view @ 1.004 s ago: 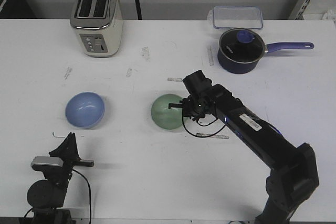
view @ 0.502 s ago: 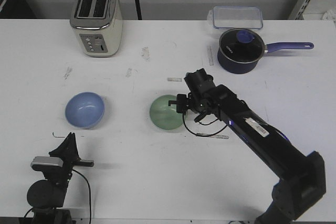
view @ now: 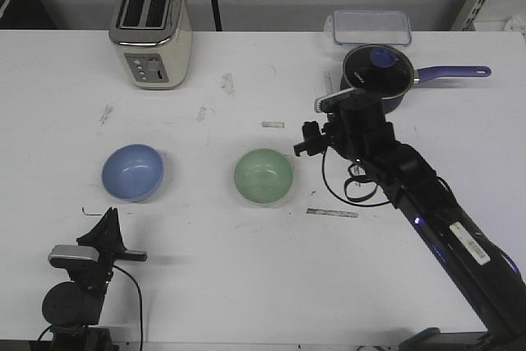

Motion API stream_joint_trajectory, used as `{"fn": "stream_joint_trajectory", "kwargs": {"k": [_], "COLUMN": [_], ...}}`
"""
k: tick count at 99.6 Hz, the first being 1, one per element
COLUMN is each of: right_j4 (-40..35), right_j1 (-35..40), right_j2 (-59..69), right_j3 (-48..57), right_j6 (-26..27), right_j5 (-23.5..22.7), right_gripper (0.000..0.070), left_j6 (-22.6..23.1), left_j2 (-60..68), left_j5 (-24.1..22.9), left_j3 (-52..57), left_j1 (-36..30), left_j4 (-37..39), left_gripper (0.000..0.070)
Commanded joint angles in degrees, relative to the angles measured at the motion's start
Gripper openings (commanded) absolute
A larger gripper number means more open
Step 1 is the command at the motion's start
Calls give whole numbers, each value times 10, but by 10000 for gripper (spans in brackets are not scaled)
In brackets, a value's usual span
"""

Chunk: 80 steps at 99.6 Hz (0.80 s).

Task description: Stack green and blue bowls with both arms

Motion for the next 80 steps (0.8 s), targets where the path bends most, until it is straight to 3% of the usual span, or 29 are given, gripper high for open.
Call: {"fn": "stream_joint_trajectory", "kwargs": {"k": [1,12,25,33,49,80], "right_j4": [17,59,133,179,250,284], "right_j1": [-16,-57,-110,-137,-173,-178], "right_j2": [-15,-62,-129,-173,-263,-442], "right_j3": [-17,-75,-164,-222,-332,-499], "right_j6": [-96,-109,-105,-89,-73,-26], "right_j5": [2,2,2,2,2,0], "right_gripper": [345,299,97,16,13,13], "left_j6": [-1,-1,-1,-1,-1,-1], "left_j2": [-1,-1,-1,-1,-1,-1], "left_j5": [0,0,0,0,0,0], "left_j3": [-13,-13,-13,-13,-13,-13], "left_j1": [1,1,1,1,1,1], "left_j4": [6,6,7,7,7,7], "left_gripper": [2,2,2,2,2,2]}}
